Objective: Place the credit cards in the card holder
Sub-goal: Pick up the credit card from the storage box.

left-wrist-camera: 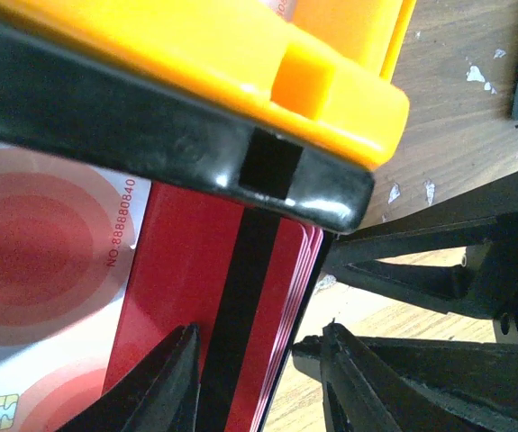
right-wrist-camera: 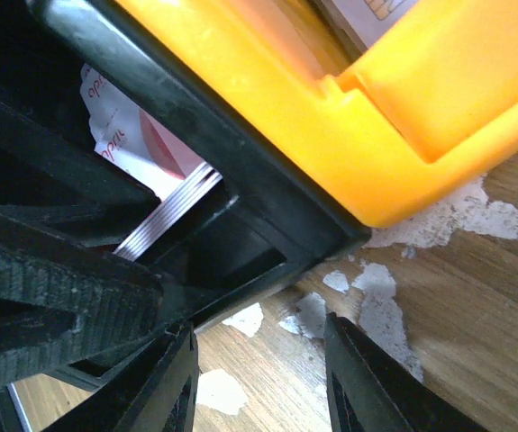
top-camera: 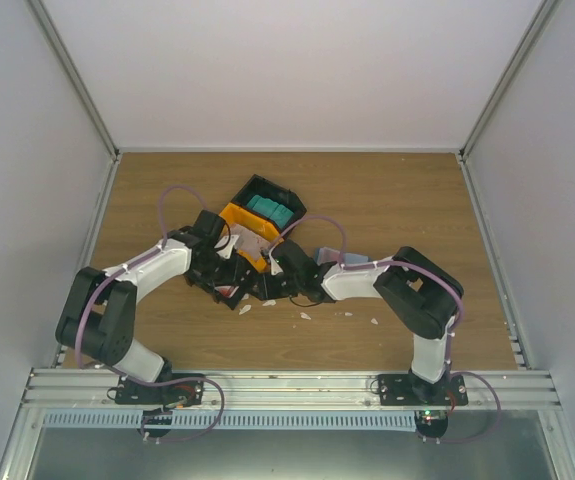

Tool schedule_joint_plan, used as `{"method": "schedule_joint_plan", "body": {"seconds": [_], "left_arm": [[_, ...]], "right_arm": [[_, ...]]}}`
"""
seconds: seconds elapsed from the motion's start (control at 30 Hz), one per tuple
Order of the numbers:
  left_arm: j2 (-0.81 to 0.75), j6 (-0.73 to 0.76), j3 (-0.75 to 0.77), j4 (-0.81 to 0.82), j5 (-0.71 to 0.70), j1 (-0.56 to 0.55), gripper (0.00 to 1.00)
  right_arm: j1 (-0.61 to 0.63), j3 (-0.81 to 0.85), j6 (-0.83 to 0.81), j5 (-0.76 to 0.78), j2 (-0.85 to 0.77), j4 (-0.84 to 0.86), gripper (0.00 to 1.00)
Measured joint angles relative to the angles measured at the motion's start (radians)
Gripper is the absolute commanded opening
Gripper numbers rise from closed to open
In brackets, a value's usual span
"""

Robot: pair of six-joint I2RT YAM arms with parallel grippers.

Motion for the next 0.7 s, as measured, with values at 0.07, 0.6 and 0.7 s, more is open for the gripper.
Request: {"method": "schedule_joint_plan", "body": {"seconds": [0.07,0.6,0.7], "left_arm": [[0.002,0.001,0.0,-0.002,-0.002,-0.002,0.31],[-0.035,-0.001,0.0,-0.044,-0.008,-0.003,0.16],[-0.037,-0.001,0.0,-0.043,-0.01,-0.003,0.15]], "right_arm": [[-0.002,-0.004,0.0,0.002,-0.002,-0.001,0.39],[-0.005,-0.015,0.005,0.004,-0.003,-0.002,0.39],[-0.005,-0.016,0.009,0.004,-0.003,-0.001,0.39]]}}
